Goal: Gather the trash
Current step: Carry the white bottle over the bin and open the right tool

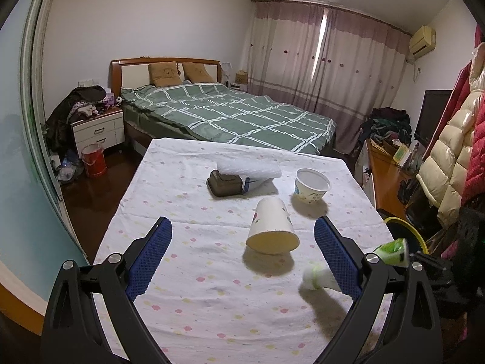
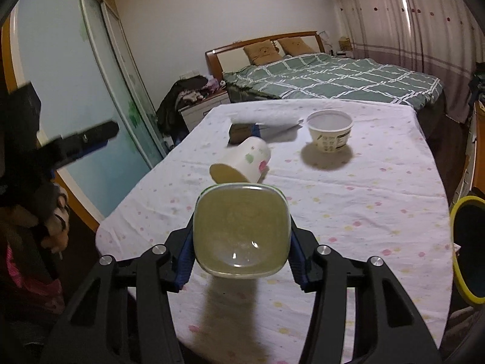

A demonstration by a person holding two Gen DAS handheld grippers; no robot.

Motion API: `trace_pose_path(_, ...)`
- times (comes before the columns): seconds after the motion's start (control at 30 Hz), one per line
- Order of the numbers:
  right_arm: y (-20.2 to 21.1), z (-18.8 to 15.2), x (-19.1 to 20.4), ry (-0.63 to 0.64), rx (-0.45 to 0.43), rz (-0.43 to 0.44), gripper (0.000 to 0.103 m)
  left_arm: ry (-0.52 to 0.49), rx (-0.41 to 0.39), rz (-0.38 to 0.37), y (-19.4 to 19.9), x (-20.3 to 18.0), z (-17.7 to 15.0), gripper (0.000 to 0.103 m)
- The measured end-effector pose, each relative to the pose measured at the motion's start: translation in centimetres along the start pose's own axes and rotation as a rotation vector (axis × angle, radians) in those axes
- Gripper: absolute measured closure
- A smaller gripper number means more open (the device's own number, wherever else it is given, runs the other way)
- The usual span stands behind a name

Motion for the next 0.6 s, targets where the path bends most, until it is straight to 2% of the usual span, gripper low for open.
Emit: trace_pose_path(0.6, 3.0, 2.2, -5.5, -0.109, -0.043, -0.043, 0.054, -0.026, 0.114, -0.062, -4.8, -3.5, -2.9, 0.009)
Point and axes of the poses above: each gripper's, at about its wrist camera, not at the fingertips, and y roughly against the way its jaws point, x to its left, z to its top, the point moved 5 cm from there along -y, roughly the way its jaws point, and after that the axes turned 15 degrees about -x, right-handed, at the moved point
